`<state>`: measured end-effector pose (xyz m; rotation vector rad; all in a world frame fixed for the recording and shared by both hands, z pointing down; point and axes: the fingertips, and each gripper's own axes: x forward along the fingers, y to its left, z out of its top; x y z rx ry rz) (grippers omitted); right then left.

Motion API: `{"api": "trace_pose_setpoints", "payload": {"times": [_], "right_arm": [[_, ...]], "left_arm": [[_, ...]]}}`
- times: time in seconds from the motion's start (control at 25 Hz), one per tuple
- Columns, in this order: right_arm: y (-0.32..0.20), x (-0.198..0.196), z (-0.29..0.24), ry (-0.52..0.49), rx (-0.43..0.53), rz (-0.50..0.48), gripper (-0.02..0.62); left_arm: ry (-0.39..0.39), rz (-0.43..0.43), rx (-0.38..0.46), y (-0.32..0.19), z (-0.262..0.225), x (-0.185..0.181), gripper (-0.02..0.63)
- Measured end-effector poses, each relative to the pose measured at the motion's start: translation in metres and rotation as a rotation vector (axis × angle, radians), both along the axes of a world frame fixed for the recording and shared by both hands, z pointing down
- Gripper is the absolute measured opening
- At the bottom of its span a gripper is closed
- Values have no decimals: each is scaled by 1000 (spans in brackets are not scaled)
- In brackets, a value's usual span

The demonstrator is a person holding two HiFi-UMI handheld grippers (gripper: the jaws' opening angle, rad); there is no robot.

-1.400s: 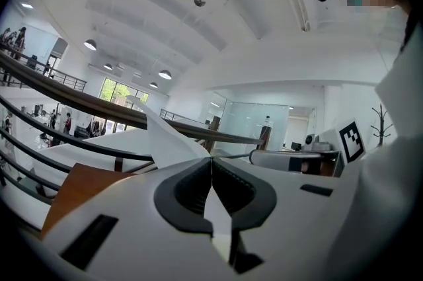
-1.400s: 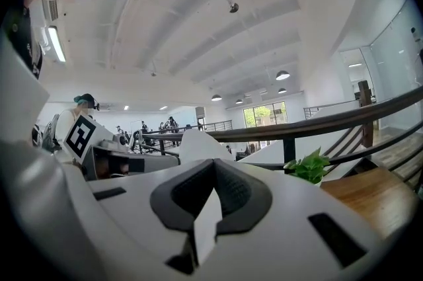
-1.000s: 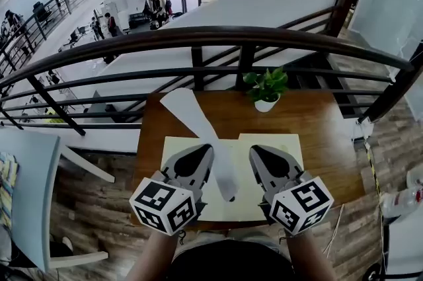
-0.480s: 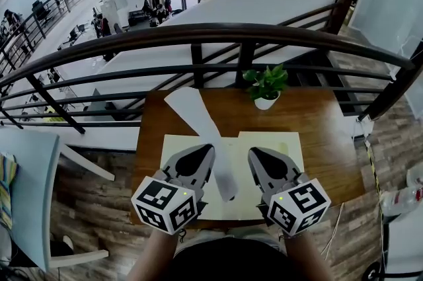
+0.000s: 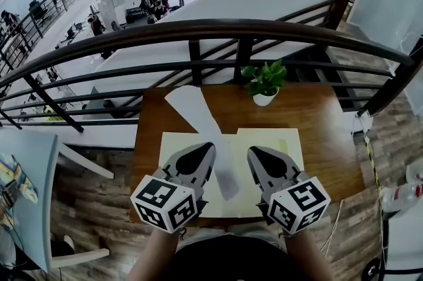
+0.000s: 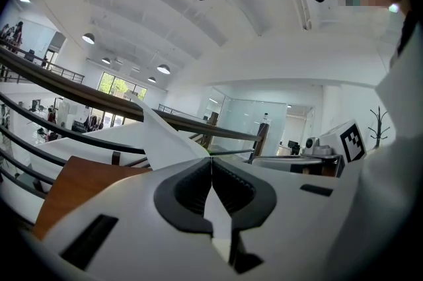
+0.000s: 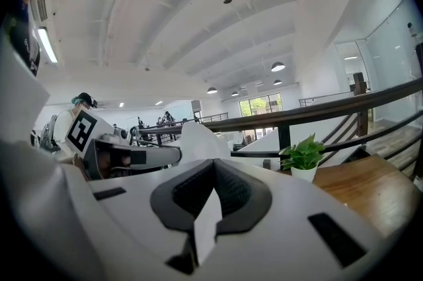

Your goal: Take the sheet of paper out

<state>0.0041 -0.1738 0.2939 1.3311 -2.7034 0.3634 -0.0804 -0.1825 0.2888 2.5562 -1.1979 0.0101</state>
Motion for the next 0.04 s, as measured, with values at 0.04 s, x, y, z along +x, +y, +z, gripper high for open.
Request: {"api": "trace_pose_setpoints", "payload": {"times": [0.04], "right_arm": [[0, 0, 1, 1, -1, 0, 26]], "left_arm": [[6, 1, -2, 0, 0, 0, 18]]}}
